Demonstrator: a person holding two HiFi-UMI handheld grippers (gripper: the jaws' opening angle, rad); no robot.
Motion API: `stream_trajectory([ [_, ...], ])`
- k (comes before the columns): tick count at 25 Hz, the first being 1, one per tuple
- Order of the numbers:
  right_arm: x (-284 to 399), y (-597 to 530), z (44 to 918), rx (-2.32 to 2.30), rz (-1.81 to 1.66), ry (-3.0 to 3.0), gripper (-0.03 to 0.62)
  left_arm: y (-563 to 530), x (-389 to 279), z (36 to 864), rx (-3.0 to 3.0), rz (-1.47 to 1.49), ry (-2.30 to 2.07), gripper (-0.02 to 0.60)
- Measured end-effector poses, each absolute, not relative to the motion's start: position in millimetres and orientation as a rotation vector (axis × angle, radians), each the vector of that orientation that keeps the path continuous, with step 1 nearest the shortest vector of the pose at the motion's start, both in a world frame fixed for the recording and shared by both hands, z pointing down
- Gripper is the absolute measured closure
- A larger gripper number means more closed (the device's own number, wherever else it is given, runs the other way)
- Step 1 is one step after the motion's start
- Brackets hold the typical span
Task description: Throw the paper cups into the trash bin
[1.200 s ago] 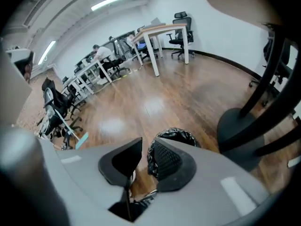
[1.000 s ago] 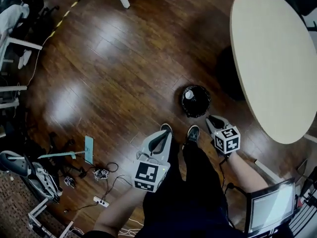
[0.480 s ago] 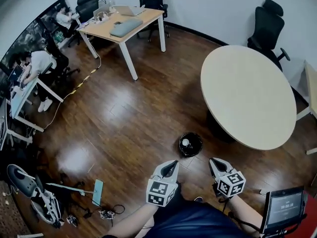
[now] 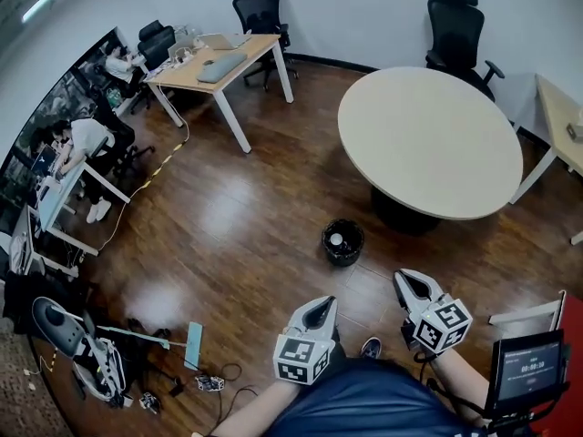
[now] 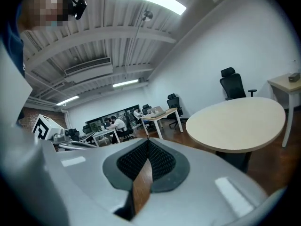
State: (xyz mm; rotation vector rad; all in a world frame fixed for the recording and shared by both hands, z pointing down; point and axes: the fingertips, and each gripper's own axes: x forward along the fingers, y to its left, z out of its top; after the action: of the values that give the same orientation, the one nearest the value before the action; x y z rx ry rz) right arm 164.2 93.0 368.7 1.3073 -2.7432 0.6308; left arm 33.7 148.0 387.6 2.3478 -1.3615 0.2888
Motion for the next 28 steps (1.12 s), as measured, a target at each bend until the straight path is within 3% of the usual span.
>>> stream_trajectory([
  [12,147.4,140.5,336.2,1.325,0.566,-2.802,0.585,162.0,25.8,343.4,2.426,0.216,-1.418,0.578],
  [28,129.7,135.1,327.3,1.354,0.486,-2.807,0.585,164.6,37.5,349.6,2.466,0.205,-1.325,0.578],
])
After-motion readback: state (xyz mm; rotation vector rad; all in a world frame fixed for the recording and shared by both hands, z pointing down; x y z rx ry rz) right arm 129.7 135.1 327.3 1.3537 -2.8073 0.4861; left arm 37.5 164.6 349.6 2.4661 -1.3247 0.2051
